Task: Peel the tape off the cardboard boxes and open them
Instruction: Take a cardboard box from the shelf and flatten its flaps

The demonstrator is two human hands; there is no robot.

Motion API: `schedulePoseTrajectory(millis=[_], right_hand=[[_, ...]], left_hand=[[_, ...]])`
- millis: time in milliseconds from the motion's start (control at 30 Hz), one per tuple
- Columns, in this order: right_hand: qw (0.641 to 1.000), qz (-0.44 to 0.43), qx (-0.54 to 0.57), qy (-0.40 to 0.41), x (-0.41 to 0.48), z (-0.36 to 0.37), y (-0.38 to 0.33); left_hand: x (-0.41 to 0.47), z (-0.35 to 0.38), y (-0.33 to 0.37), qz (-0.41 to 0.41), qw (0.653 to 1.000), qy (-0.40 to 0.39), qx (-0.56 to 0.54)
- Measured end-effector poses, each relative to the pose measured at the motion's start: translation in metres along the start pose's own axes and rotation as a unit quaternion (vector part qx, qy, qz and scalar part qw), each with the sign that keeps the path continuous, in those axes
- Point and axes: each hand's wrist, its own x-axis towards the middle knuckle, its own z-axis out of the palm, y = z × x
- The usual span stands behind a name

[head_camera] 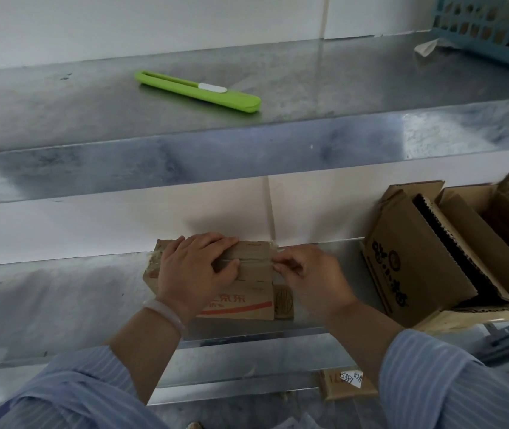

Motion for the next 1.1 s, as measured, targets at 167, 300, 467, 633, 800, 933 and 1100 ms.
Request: schedulePoseTrajectory(millis=[167, 300, 467, 633, 800, 933, 1100], right_hand=[[1.000, -0.006, -0.012, -0.019, 0.002, -0.002, -0.002], [0.995, 0.015, -0.016, -0.095, 0.011, -0.007, -0.001], [0.988, 0.049, 0.048, -0.139, 0.022, -0.012, 0.001], [0.967, 0.133, 0.180, -0.123, 0.022, -0.013, 0.003], [0.880, 0.227, 0.412, -0.074, 0.007, -0.008, 0.008], [0.924, 0.229, 0.299, -0.068, 0.000, 0.000, 0.009], [0.970, 0.177, 0.157, -0.051, -0.008, 0.013, 0.011]], left_hand=[[0.000, -0.001, 0.000, 0.003, 1.000, 0.000, 0.000], [-0.001, -0.002, 0.000, 0.003, 1.000, -0.003, 0.001], [-0.001, -0.004, 0.000, 0.006, 1.000, 0.002, -0.005], [-0.001, -0.004, -0.001, 0.008, 1.000, -0.004, -0.006], [-0.001, -0.003, 0.000, 0.002, 1.000, -0.007, -0.001], [-0.001, -0.004, 0.001, 0.002, 1.000, -0.019, 0.004], [-0.001, -0.004, 0.002, -0.005, 1.000, -0.015, -0.001]])
